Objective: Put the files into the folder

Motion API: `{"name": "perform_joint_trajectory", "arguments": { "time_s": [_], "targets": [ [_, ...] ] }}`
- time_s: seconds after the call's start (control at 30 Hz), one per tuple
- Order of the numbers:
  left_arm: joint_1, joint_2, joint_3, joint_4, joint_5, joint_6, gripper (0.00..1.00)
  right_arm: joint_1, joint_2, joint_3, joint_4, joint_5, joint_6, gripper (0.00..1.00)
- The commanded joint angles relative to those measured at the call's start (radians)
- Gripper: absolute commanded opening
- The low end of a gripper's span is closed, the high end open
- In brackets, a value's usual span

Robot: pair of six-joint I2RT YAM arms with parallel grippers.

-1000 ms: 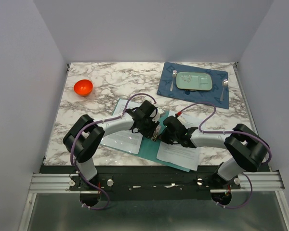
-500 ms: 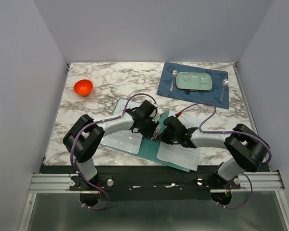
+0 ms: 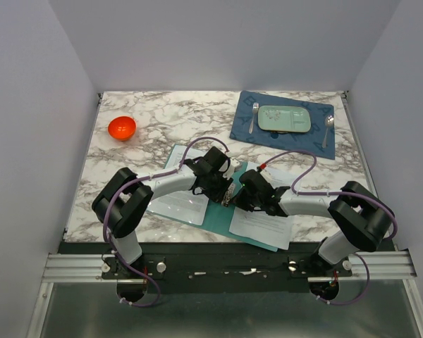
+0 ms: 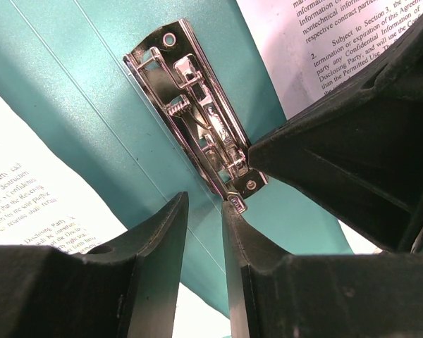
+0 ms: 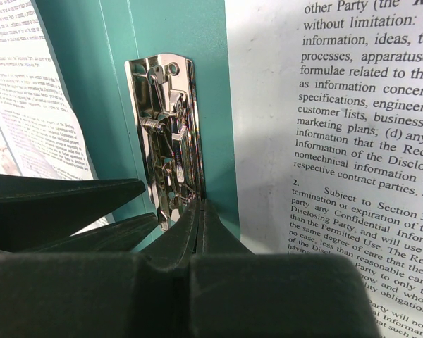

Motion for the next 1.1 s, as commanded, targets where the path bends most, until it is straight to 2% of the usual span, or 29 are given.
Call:
{"name": "perform_joint_trajectory", "arguments": {
  "time_s": [0.0, 0.37, 0.83, 1.07],
  "targets": [
    [-0.022, 0.006, 0.016, 0.014, 0.064, -0.012, 0.39, 0.0, 0.061, -0.055, -0.118, 0.01, -0.012, 0.01],
    [-0.031, -0.017, 0.013, 0.009, 0.087, -0.014, 0.39, 0.0, 0.07, -0.053, -0.118, 0.007, -0.015, 0.0],
    [-0.028, -0.054, -0.01, 0.011, 0.044, -0.015, 0.45, 0.0, 0.074, -0.064, -0.115, 0.009, -0.002, 0.0],
    [0.035, -0.048, -0.016, 0.015, 0.03, -0.011, 0.44, 0.002, 0.061, -0.084, -0.113, 0.017, 0.007, 0.0]
  ]
}}
